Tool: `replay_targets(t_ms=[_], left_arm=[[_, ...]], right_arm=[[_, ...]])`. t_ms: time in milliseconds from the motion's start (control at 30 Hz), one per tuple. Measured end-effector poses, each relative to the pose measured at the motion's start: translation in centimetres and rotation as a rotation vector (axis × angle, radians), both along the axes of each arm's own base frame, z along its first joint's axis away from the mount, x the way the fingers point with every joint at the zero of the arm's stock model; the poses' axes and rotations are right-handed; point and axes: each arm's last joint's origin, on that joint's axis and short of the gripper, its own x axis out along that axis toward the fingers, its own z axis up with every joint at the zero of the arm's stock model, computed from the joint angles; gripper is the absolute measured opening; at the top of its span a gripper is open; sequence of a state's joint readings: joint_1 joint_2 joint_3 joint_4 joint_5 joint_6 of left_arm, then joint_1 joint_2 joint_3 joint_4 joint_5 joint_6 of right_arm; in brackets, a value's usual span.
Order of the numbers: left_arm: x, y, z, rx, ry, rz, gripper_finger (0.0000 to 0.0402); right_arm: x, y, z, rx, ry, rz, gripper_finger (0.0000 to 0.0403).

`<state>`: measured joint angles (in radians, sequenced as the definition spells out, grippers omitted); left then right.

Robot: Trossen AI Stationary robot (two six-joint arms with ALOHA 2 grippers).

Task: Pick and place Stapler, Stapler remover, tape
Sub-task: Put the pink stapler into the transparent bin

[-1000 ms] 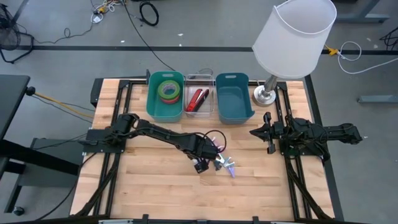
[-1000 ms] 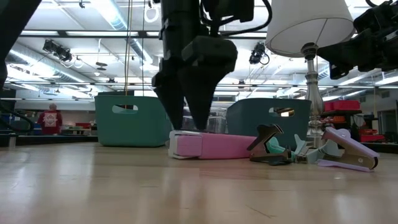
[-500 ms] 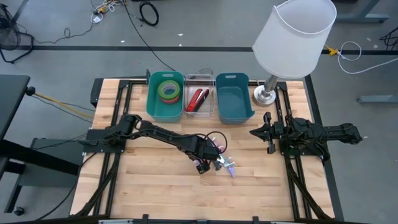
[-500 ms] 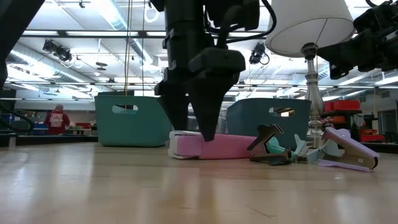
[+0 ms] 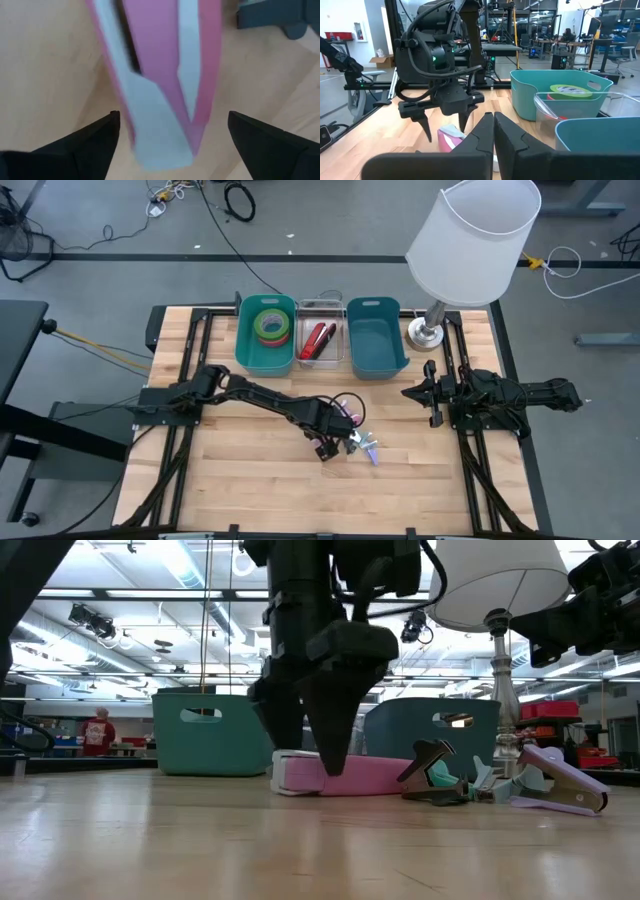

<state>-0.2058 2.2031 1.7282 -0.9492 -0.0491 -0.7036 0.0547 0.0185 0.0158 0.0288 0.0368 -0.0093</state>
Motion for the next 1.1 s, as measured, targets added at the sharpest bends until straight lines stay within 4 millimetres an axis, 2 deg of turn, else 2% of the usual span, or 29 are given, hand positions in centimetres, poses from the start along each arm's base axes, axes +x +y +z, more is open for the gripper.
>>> replay_targets(t_ms=[300, 667, 1100], left_arm=[[-0.08, -0.24, -0.23, 0.002, 0.009, 0.017, 0.0301], [-0.08, -0.24, -0.23, 0.003, 0.008, 0.021, 0.0238], [-0.09, -0.24, -0.18, 0.001, 0.007, 0.034, 0.0226]], right_arm=[[0.0, 0.0, -0.01, 0.0, 0.0, 0.0, 0.0016], [0.0, 0.0, -0.01, 0.0, 0.0, 0.0, 0.0016], [0.0, 0.0, -0.01, 0.0, 0.0, 0.0, 0.0016]])
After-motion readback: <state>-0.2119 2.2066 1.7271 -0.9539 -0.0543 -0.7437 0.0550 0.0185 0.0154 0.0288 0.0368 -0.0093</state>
